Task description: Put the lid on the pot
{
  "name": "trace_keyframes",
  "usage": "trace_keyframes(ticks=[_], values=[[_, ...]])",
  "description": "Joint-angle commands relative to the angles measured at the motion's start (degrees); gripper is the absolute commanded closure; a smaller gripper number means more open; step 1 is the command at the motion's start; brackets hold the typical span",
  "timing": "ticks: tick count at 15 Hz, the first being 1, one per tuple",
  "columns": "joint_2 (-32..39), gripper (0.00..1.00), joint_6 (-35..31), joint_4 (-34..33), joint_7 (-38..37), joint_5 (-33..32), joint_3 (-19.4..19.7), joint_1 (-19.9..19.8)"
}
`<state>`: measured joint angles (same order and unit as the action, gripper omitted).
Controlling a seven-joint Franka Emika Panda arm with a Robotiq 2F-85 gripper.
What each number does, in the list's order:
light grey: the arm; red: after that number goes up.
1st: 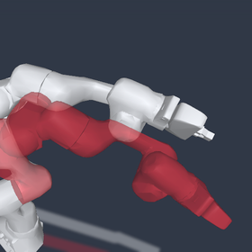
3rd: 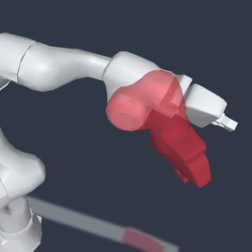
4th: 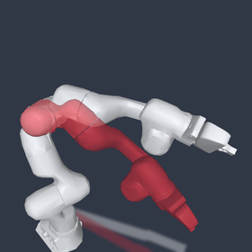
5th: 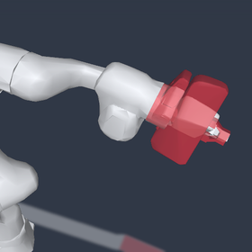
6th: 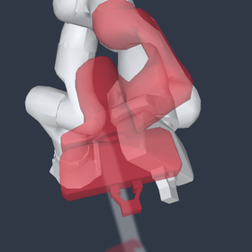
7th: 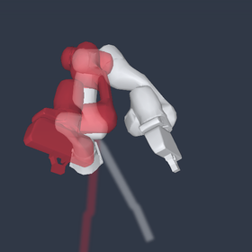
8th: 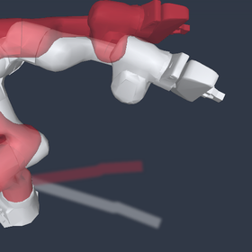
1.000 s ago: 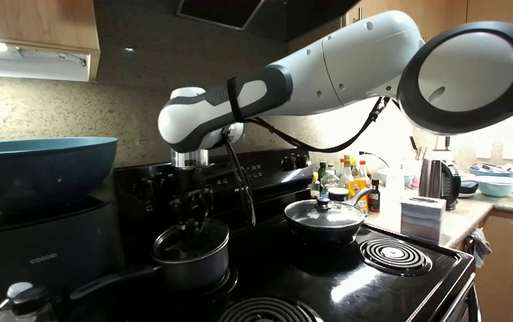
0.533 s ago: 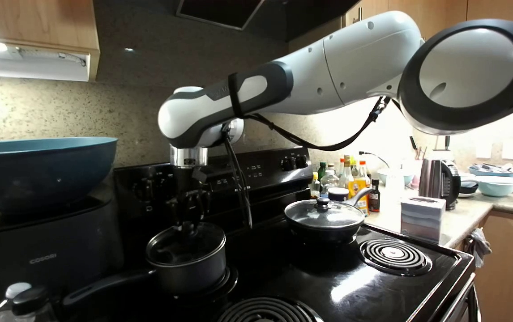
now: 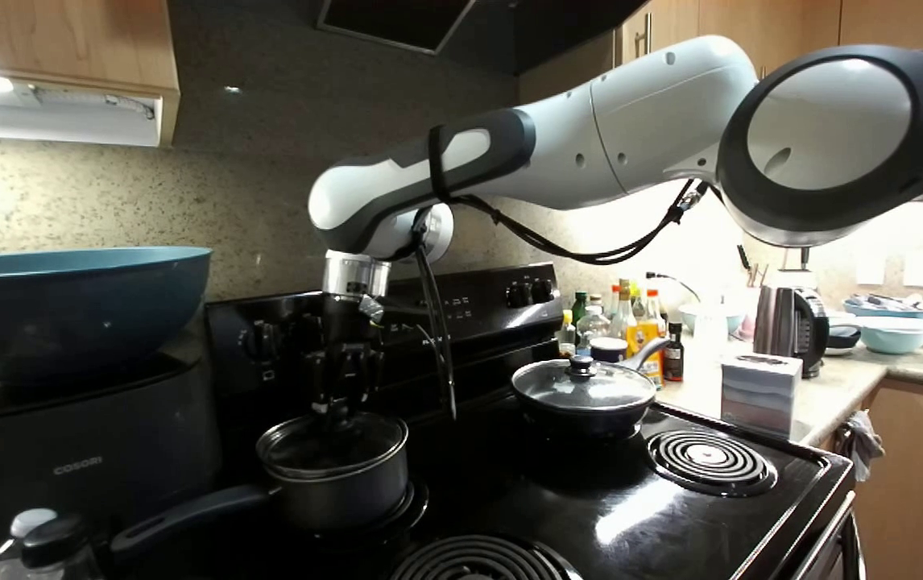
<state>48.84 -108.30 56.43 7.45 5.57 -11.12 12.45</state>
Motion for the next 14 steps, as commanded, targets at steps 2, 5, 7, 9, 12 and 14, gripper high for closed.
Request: trace_keyframes(ticks=[2, 5, 7, 9, 12, 14], values=[[-0.79, 0.76, -1.40, 3.34, -2.78, -0.68, 1.03, 0.44], [-1.72, 0.76, -5.32, 4.67, -3.10, -4.87, 3.48, 2.69], [-2.06, 0.76, -7.55, 5.30, -3.75, -8.37, 5.38, 4.48], [-2.32, 0.76, -7.97, 5.86, -5.41, -10.54, 6.72, 5.77], [-2.86, 0.76, -4.80, 6.10, -8.57, -11.00, 7.96, 6.95], [-3.15, 0.76, -1.84, 5.76, -10.24, -10.55, 8.56, 7.30]])
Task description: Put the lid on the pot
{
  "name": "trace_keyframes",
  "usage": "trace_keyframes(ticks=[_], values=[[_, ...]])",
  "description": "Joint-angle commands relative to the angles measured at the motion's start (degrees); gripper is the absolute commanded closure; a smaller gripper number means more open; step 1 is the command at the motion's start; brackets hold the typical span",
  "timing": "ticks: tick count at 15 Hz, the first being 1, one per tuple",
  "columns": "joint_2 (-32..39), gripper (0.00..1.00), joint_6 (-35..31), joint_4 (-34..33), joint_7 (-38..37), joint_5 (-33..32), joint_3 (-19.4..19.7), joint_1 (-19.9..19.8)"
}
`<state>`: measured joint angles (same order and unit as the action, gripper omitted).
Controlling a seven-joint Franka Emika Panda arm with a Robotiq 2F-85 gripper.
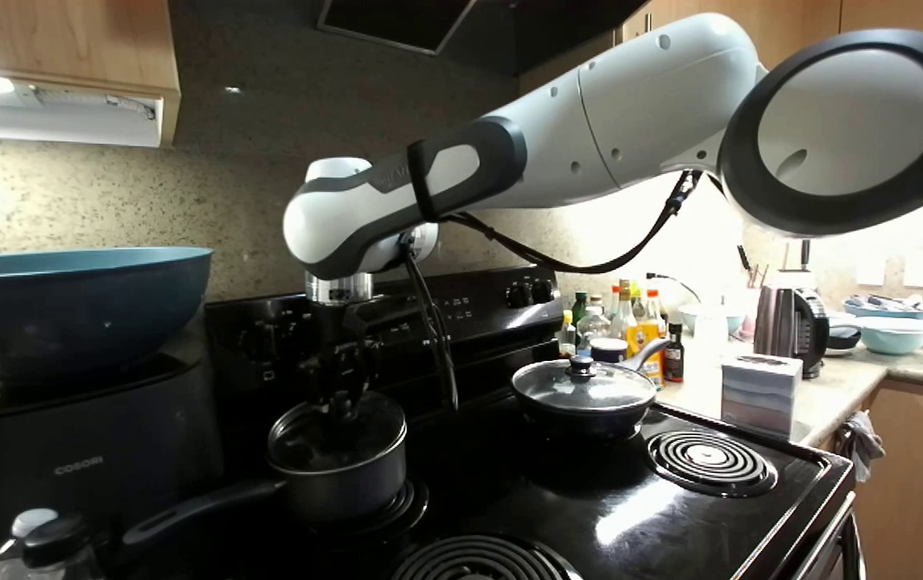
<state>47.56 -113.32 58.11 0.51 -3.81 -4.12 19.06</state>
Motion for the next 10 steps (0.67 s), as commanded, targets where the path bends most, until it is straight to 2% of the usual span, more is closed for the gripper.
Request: trace_keyframes(ticks=[1, 5, 10], values=[[-2.00, 0.76, 3.96, 4.14, -4.15, -1.12, 1.93, 0.79], [-1.75, 0.76, 8.86, 3.34, -3.10, 2.87, -0.05, -1.33], [-0.57, 0.76, 8.60, 2.44, 0.46, 7.86, -2.45, -3.63]])
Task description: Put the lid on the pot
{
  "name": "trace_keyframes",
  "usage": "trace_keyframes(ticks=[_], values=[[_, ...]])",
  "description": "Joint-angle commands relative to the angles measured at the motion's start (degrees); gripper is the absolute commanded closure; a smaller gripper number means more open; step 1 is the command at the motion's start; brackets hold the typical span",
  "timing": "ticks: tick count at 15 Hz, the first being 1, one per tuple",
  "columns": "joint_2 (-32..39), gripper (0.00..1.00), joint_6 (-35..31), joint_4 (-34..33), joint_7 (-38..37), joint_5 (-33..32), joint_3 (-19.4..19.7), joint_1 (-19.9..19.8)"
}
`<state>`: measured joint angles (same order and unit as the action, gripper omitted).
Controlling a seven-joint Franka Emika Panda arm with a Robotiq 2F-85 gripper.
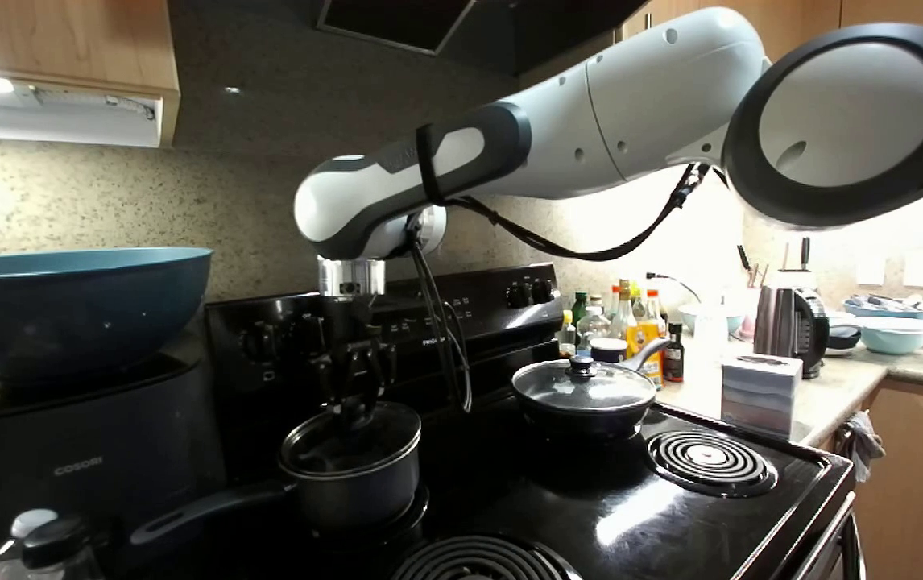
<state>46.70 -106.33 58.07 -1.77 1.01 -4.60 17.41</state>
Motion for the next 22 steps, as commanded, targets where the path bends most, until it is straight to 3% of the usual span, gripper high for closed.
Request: trace_keyframes(ticks=[1, 6, 11, 12, 13, 17, 22], values=[[0.48, 0.76, 1.70, 2.44, 3.09, 3.90, -2.28, -2.45], [0.56, 0.76, 1.72, 2.95, 3.58, 5.76, -3.16, -3.66], [-0.09, 0.76, 0.74, 3.64, 2.21, 3.18, -1.74, -2.38], [-0.12, 0.26, 0.80, 3.64, 2.18, 2.99, -1.65, -2.26], [-0.16, 0.25, 0.77, 3.65, 2.07, 2.72, -1.47, -2.04], [-1.17, 0.02, -0.16, 4.86, 1.77, 1.11, -0.92, -1.07], [-2.22, 0.00, -1.56, 5.73, 2.34, -2.78, -0.67, 0.82]])
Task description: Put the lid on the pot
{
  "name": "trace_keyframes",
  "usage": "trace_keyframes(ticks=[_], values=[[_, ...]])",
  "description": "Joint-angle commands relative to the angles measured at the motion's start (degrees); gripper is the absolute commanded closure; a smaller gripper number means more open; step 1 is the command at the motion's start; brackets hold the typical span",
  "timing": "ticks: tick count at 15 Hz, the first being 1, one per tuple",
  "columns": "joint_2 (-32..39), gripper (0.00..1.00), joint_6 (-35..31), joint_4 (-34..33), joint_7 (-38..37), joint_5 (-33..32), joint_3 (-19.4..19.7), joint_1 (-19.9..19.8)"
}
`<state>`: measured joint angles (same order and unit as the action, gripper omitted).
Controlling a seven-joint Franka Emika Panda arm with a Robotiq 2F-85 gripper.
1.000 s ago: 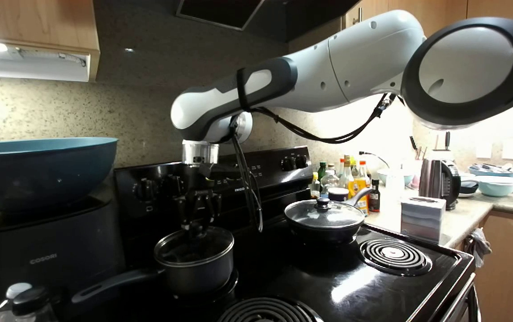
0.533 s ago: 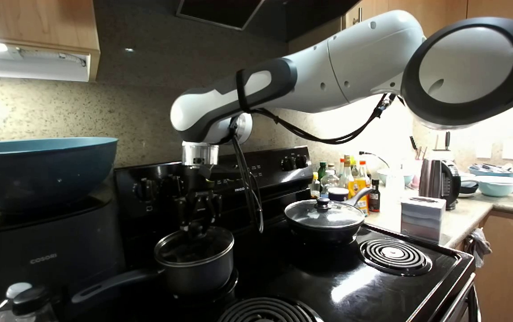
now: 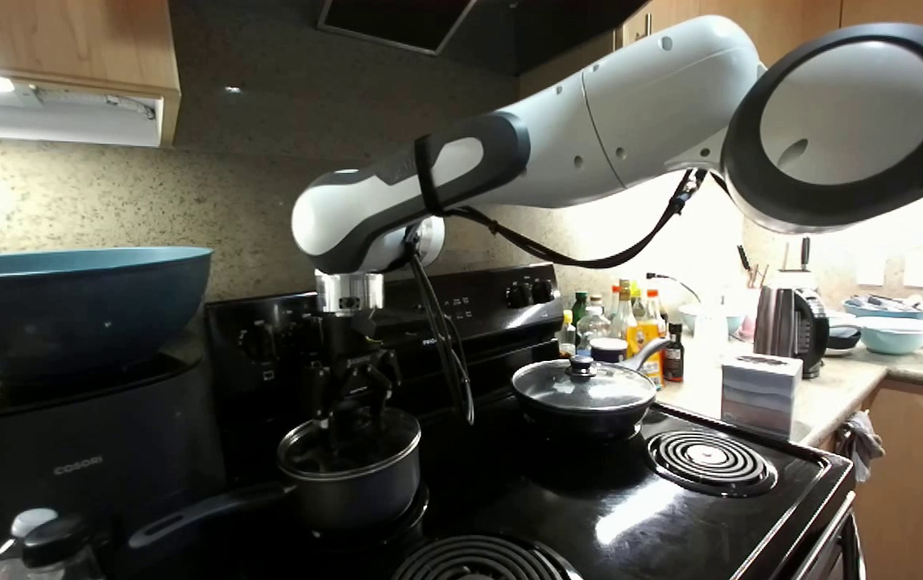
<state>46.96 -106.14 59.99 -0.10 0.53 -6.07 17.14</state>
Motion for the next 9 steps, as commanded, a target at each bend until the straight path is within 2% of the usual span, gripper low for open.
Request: trace_keyframes(ticks=[1, 6, 9], values=[[-2.66, 0.00, -2.09, 3.91, 0.70, -3.10, 0.86, 1.39], [-4.14, 0.00, -4.79, 4.97, 0.49, -5.80, 0.88, 2.37], [-5.50, 0.00, -9.28, 6.87, -0.02, -7.98, 1.30, 2.92]])
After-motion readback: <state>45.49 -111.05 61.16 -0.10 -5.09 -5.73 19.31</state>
